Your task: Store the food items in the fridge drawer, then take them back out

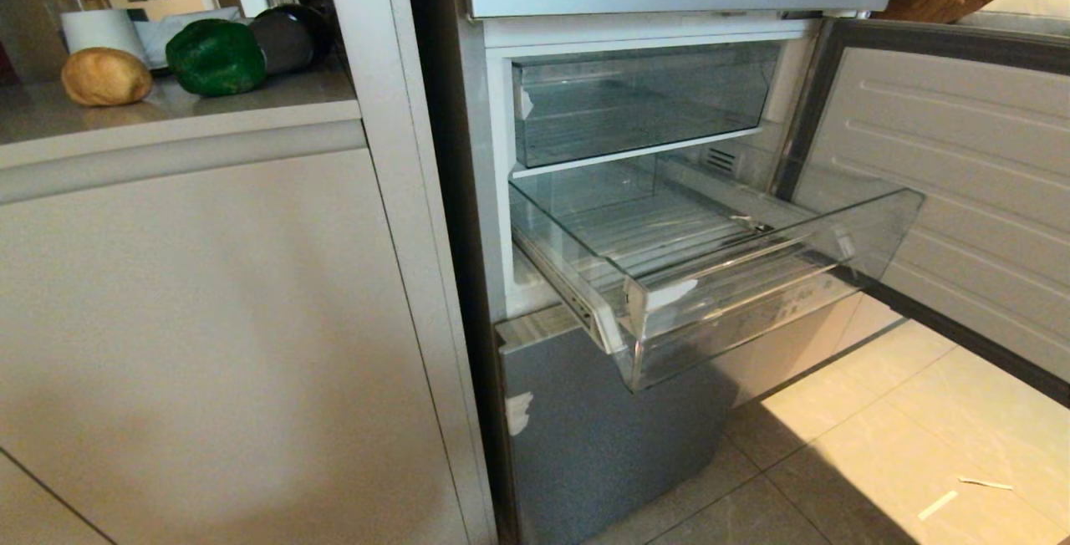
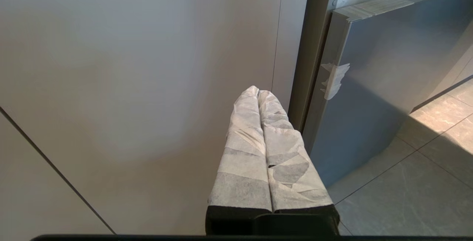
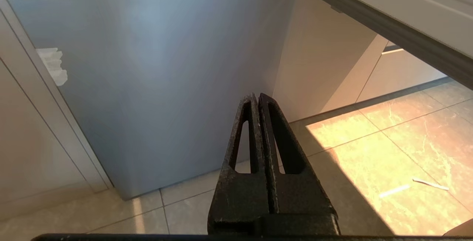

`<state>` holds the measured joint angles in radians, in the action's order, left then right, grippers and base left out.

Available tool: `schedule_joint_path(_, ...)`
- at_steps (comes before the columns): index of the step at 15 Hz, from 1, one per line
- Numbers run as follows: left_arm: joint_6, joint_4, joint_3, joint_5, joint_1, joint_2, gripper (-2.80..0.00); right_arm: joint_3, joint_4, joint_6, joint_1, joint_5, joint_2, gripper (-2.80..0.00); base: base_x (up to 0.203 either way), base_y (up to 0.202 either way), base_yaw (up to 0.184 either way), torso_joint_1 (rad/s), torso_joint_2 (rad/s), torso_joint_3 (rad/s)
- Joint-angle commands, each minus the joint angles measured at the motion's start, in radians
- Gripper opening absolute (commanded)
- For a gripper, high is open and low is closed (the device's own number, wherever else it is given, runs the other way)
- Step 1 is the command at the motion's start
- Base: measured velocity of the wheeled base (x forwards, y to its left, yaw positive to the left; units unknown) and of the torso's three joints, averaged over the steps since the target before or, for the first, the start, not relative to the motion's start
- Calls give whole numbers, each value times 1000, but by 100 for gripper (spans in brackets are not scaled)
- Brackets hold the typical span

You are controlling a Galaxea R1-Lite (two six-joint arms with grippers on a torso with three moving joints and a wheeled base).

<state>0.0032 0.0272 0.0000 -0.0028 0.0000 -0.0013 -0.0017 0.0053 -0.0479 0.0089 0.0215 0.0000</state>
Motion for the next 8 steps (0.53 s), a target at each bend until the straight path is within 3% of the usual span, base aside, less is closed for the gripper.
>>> schedule_joint_path(1,0,0,11,0,0,0,-280,0,2,3,0,0,2,-280,0,0,0,0,0,0)
schedule_joint_path(4,0,2,11,0,0,0,-280,0,2,2,0,-5,2,-280,0,0,0,53,-142,-88)
schedule_joint_path(8,0,1,11,0,0,0,-280,0,1,15,0,-8,2,-280,0,0,0,193,-473,-285)
